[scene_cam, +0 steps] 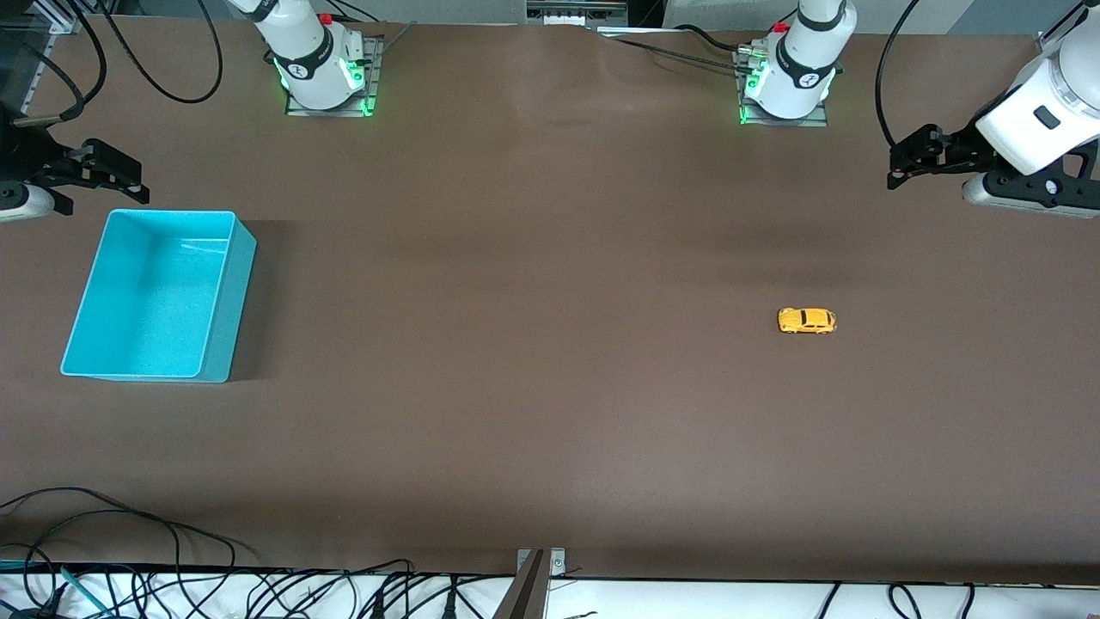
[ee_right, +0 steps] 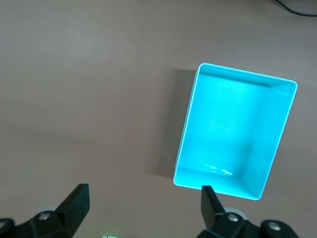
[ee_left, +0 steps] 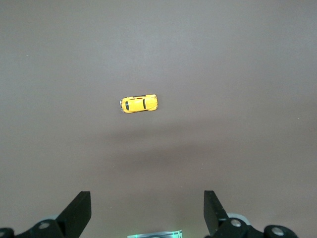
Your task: Wind up and store yellow beetle car
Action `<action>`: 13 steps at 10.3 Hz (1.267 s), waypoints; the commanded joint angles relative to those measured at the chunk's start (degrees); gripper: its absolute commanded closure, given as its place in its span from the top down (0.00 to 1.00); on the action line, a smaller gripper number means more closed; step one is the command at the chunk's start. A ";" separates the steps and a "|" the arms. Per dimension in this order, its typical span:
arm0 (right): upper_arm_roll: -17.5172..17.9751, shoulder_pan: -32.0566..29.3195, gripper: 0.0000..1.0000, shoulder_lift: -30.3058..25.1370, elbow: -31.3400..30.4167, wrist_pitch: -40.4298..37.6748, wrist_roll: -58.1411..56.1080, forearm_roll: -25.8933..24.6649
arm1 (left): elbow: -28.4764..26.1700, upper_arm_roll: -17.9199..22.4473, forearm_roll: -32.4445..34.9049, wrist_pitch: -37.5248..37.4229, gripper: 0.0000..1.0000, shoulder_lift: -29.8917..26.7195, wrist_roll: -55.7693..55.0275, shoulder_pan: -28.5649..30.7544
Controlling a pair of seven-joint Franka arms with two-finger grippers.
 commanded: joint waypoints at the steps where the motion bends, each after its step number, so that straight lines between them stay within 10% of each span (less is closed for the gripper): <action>1: -0.20 -0.02 1.00 -0.05 1.06 -1.50 0.47 0.21 | 1.42 -0.15 0.97 -1.32 1.00 0.46 -0.23 0.15; 13: -0.02 0.06 1.00 -0.14 0.71 -2.47 0.74 0.21 | 1.42 -0.24 1.06 -1.32 1.00 0.54 -0.14 0.06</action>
